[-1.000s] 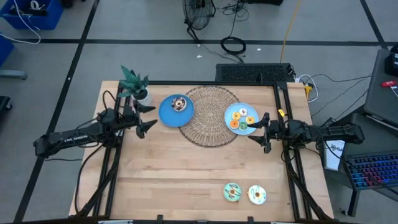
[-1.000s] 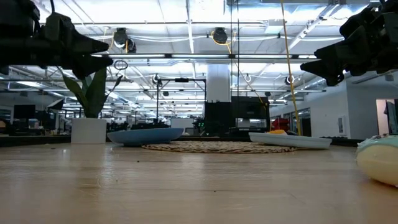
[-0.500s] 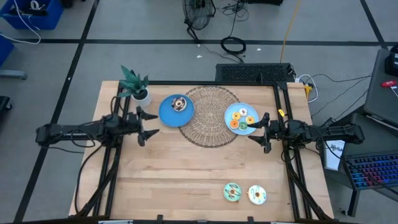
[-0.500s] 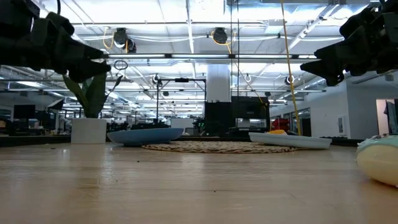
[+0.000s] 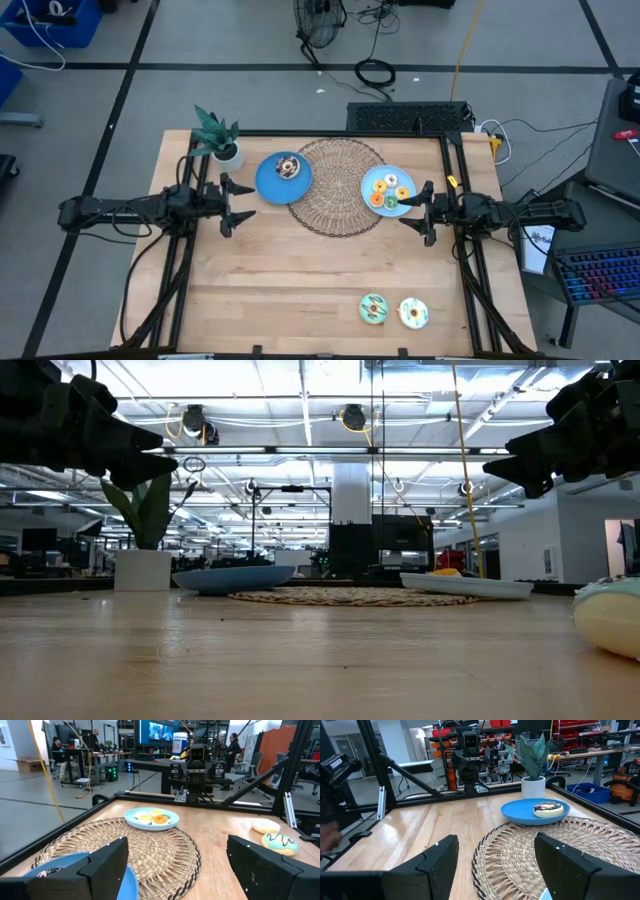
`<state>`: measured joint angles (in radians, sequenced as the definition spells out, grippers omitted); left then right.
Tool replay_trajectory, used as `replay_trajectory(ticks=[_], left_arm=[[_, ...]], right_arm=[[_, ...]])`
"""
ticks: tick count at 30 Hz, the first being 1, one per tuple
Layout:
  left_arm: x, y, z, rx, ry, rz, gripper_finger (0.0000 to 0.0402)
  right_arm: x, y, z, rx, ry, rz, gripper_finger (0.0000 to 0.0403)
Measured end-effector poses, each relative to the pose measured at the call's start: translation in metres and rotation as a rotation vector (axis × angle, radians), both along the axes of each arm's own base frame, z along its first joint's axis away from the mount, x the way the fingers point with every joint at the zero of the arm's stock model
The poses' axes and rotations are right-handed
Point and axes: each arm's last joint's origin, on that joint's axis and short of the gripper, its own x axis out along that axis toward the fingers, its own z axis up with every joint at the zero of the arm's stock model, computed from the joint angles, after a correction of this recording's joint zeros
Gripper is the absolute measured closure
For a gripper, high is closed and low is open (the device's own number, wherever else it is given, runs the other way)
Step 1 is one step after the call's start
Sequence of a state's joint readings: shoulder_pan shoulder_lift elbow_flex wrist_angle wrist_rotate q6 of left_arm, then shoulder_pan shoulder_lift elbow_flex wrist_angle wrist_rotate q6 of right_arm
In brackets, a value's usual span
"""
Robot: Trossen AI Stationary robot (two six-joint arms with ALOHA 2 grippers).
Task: Pick & Place donuts
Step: Put the large white donut on the dark blue plate
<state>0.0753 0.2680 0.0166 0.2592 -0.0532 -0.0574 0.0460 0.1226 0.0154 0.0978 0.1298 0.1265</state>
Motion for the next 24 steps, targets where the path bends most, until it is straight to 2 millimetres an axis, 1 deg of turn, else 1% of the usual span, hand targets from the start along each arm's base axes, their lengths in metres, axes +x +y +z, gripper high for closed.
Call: replay_trajectory(ticks=[3, 6, 8, 10, 15, 20, 22, 24], left_arm=[[0.0, 0.0, 0.0, 0.0, 0.0, 0.0, 0.0066], [0.0, 0.0, 0.0, 0.0, 0.0, 0.0, 0.0066], [0.0, 0.0, 0.0, 0.0, 0.0, 0.0, 0.0066], [0.0, 0.0, 0.0, 0.0, 0.0, -0.001, 0.0066], [0.0, 0.0, 0.0, 0.001, -0.003, 0.0, 0.0066], [0.0, 0.0, 0.0, 0.001, -0.003, 0.0, 0.0066], [0.0, 0.0, 0.0, 0.001, -0.003, -0.001, 0.0066], [0.0, 0.0, 0.0, 0.001, -0.003, -0.001, 0.0066]], right_arm=[[0.0, 0.0, 0.003, 0.014, -0.028, 0.0, 0.0161], [0.0, 0.001, 0.009, 0.18, -0.1, 0.029, 0.0161], [0.0, 0.001, 0.014, 0.17, -0.155, 0.037, 0.0161], [0.0, 0.001, 0.015, 0.174, -0.161, 0.039, 0.0161], [0.0, 0.002, 0.017, 0.238, -0.191, 0.09, 0.0161], [-0.002, 0.002, 0.028, 0.343, -0.3, 0.121, 0.0161], [0.0, 0.004, 0.027, 0.332, -0.275, 0.128, 0.0161], [0.005, 0.007, 0.021, 0.297, -0.196, 0.122, 0.0161]])
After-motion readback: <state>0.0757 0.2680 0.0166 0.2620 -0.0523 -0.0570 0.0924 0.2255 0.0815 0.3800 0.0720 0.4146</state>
